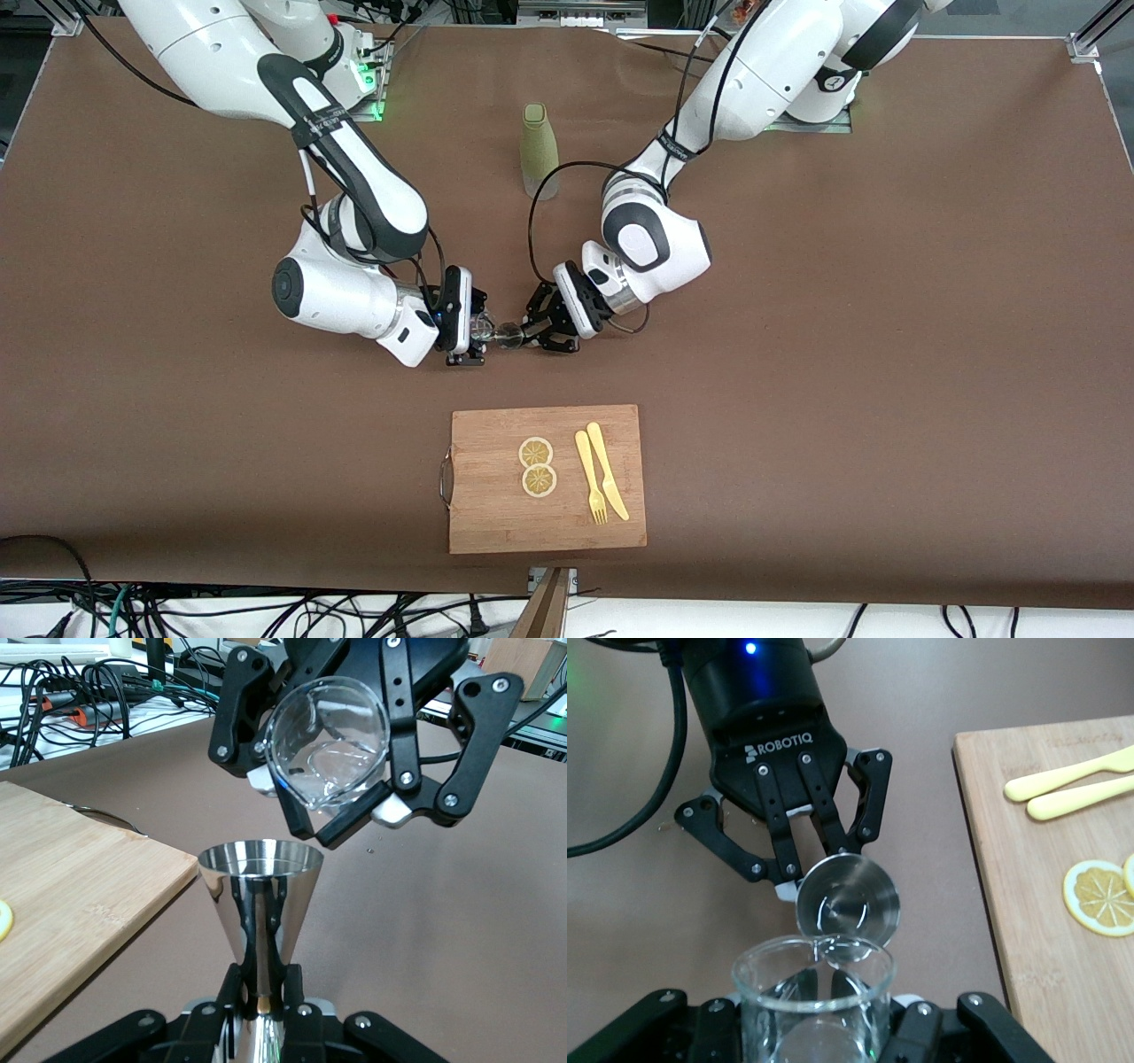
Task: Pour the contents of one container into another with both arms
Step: 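Tilt the beaker with the right gripper, pouring liquid into the jigger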
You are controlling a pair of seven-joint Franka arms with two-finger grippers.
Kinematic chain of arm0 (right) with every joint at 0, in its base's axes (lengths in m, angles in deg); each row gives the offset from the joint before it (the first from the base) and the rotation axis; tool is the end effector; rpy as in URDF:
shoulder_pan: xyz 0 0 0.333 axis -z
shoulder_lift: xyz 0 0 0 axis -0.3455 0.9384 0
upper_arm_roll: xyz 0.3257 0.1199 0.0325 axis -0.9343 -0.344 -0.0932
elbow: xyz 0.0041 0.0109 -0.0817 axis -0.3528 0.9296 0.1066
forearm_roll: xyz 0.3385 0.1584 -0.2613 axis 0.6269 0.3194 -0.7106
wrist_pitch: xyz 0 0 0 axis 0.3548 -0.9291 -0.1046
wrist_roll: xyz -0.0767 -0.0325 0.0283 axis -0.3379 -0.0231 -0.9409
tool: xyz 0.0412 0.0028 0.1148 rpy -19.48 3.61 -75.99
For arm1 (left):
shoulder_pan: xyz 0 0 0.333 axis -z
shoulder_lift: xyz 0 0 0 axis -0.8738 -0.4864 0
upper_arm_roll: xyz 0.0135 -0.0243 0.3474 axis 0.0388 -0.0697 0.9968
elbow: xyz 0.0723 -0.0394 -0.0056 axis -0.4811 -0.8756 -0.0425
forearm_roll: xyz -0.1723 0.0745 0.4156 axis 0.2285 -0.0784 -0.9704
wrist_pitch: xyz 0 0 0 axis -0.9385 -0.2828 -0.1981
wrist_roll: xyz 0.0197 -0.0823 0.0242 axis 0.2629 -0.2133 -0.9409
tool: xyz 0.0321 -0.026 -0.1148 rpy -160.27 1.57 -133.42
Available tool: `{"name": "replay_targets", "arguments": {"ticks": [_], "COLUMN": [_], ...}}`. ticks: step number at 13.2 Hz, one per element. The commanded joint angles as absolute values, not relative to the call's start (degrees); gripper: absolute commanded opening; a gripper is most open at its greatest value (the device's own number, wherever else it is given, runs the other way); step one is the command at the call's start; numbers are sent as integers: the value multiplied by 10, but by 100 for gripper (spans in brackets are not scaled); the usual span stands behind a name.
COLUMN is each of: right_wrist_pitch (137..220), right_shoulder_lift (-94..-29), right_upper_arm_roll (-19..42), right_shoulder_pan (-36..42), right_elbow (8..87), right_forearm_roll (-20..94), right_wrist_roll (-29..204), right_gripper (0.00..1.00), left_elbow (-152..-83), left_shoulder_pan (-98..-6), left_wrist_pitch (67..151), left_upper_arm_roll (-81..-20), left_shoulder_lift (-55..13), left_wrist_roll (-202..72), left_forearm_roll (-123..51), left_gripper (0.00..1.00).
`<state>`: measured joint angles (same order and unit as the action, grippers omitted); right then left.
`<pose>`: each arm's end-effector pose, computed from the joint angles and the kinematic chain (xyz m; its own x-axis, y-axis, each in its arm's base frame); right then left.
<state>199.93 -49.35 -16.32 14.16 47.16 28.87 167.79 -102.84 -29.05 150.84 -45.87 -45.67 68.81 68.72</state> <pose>0.6697 0.3423 0.2381 0.0500 0.8410 0.5388 0.9950 0.0046 -0.0995 0.5958 -0.5159 0.1244 0.3582 -0.3729 0.8560 -0.8827 -0.4341 0.1802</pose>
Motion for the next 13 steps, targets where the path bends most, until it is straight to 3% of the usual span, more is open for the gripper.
{"name": "replay_targets", "arguments": {"ticks": [1,13], "right_wrist_pitch": [1986,1980], "right_shoulder_lift": [-506,-506], "right_upper_arm_roll": [-165,-165], "right_shoulder_pan": [142,134], "right_elbow": [471,461], "right_forearm_roll": [266,228], "right_wrist_roll": [1644,1601], "right_gripper": [5,5], "left_elbow": [-1028,-1032], "left_shoulder_pan": [-286,-286], "left_wrist_pitch": [1519,1543], "left_upper_arm_roll": [-458,-476], "left_shoulder_lift": [-446,-440], "left_wrist_roll": [701,705], "left_forearm_roll": [718,720], "left_gripper": [0,0]}}
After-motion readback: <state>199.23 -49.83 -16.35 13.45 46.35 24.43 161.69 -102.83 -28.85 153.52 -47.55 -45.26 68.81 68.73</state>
